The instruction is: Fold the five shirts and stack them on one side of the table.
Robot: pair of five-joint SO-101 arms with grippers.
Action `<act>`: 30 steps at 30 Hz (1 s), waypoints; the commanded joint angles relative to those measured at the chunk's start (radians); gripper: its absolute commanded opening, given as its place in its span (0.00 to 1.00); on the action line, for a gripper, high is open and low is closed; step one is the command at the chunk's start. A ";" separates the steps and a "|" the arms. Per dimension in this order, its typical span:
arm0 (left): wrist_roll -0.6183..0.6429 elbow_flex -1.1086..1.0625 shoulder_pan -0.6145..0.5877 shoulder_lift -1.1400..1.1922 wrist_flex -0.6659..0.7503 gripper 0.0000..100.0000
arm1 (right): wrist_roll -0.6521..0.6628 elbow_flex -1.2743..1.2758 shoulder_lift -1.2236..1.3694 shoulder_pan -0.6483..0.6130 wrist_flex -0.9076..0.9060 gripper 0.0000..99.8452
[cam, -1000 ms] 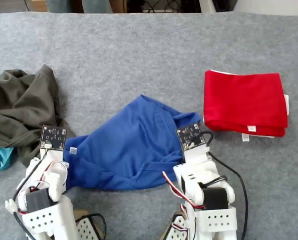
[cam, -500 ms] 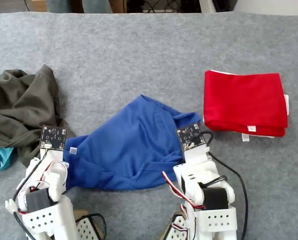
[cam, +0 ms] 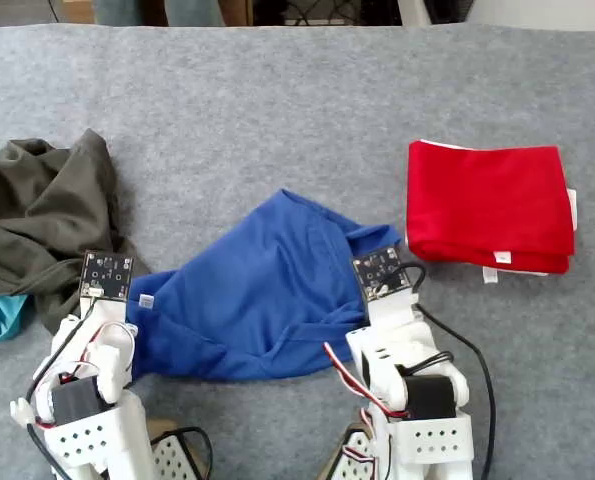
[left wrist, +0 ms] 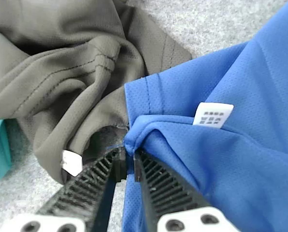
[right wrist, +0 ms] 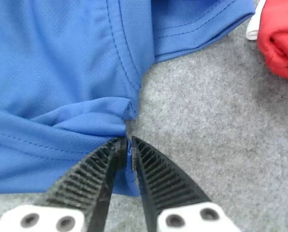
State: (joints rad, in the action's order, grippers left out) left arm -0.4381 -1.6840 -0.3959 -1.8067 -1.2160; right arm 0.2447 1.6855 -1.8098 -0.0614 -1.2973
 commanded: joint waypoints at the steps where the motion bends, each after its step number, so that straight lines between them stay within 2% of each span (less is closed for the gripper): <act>1: 0.011 -0.013 0.012 -0.008 0.012 0.03 | -0.008 -0.001 -0.068 0.009 0.000 0.02; 30: 0.011 -0.013 0.012 -0.008 0.012 0.03 | -0.011 -0.001 -0.070 -0.012 0.000 0.02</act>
State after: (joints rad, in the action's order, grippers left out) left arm -0.4381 -1.6840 -0.3959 -1.8067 -1.2160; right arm 0.2447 1.6855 -1.8098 -0.0614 -1.2973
